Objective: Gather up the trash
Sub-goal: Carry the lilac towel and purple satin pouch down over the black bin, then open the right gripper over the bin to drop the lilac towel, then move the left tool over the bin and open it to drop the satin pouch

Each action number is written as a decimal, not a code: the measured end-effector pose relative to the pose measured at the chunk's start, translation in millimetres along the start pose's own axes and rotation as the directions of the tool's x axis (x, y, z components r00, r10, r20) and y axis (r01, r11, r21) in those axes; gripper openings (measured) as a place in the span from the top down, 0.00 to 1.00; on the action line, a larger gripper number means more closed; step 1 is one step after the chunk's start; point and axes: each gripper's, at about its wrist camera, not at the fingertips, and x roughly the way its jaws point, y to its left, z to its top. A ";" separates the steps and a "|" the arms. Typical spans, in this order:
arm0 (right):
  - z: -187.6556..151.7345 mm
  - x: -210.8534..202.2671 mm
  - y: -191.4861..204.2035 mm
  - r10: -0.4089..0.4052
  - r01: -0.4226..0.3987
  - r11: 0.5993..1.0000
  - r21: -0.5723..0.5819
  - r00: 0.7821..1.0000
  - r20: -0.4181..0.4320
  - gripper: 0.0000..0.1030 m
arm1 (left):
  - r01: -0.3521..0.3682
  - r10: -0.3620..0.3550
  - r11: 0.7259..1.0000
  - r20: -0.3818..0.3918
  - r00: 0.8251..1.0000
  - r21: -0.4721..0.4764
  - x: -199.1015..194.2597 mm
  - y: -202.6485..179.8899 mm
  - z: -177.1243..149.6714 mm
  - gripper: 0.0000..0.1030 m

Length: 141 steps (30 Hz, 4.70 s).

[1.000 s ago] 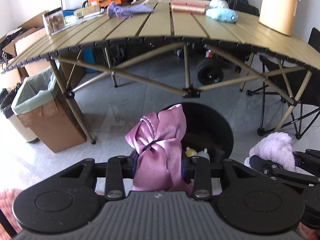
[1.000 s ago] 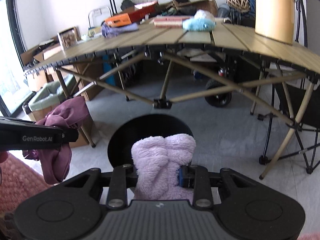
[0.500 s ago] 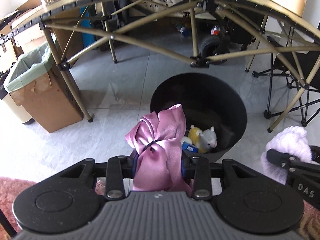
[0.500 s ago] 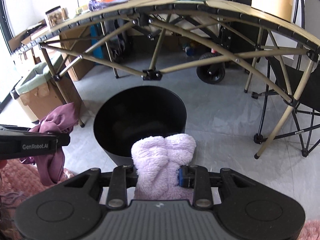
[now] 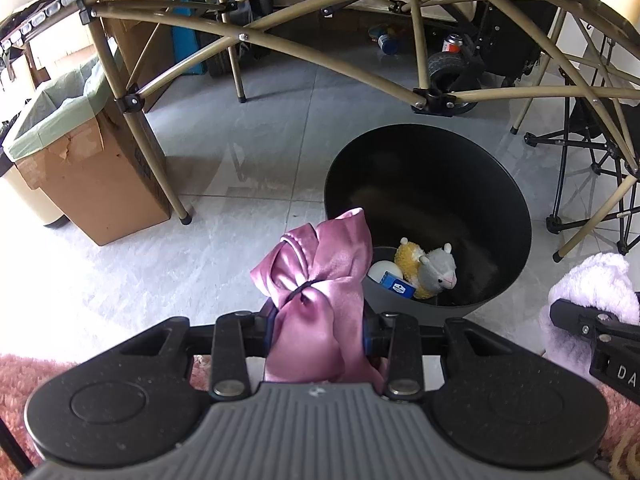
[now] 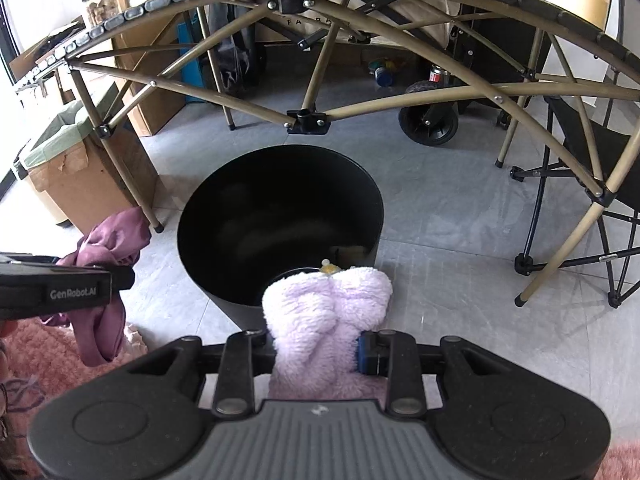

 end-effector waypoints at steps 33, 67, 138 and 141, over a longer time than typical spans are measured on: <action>87.1 84.2 48.3 0.039 -0.040 0.999 -0.013 0.998 -0.039 0.71 | -0.058 0.059 0.993 0.008 0.998 -0.102 35.3 30.6 43.1 0.64; 93.0 132.4 56.4 -0.055 0.057 0.998 0.009 0.988 -0.145 0.01 | -0.074 0.068 0.985 -0.041 0.997 -0.156 60.5 51.4 50.3 0.64; 51.1 60.4 -101.0 -0.162 0.169 0.937 0.305 0.986 -0.049 0.00 | 0.034 -0.035 0.999 -0.064 0.997 -0.009 72.0 -89.7 84.4 0.64; 49.3 61.6 -106.8 -0.172 0.181 0.931 0.317 0.984 -0.054 0.00 | 0.036 -0.038 0.999 -0.086 0.996 -0.016 79.5 -93.9 85.9 0.64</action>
